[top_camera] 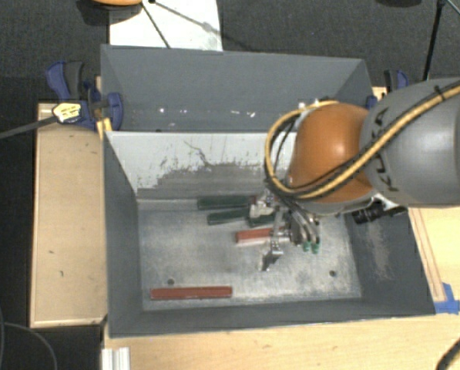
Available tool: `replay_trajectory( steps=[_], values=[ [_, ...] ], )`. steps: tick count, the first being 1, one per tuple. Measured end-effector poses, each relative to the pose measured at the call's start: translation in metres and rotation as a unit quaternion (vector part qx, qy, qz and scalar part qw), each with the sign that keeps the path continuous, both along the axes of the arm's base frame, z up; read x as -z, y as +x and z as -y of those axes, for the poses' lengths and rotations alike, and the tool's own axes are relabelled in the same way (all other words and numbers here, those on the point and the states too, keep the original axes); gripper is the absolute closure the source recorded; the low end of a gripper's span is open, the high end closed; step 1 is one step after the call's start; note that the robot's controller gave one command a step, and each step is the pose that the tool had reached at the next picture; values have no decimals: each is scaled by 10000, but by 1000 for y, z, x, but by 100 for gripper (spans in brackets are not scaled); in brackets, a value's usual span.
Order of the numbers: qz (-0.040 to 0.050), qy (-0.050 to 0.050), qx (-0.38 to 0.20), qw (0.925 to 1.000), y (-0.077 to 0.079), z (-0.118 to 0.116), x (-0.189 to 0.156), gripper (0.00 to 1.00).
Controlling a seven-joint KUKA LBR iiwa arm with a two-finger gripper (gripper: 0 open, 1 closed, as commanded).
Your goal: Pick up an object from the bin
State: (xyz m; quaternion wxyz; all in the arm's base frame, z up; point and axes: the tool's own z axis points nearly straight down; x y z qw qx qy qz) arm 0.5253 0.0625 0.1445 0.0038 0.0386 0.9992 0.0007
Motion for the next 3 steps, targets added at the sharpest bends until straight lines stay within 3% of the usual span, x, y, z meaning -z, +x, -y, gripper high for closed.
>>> replay_trajectory(
  steps=[1, 2, 3],
  values=[
    [4, 0, -249, 9997, 24, -10, 50, 0],
    [21, 2, -422, 9991, 31, -10, 62, 100],
    [21, 2, -420, 9991, 31, -10, 62, 100]
  ],
)
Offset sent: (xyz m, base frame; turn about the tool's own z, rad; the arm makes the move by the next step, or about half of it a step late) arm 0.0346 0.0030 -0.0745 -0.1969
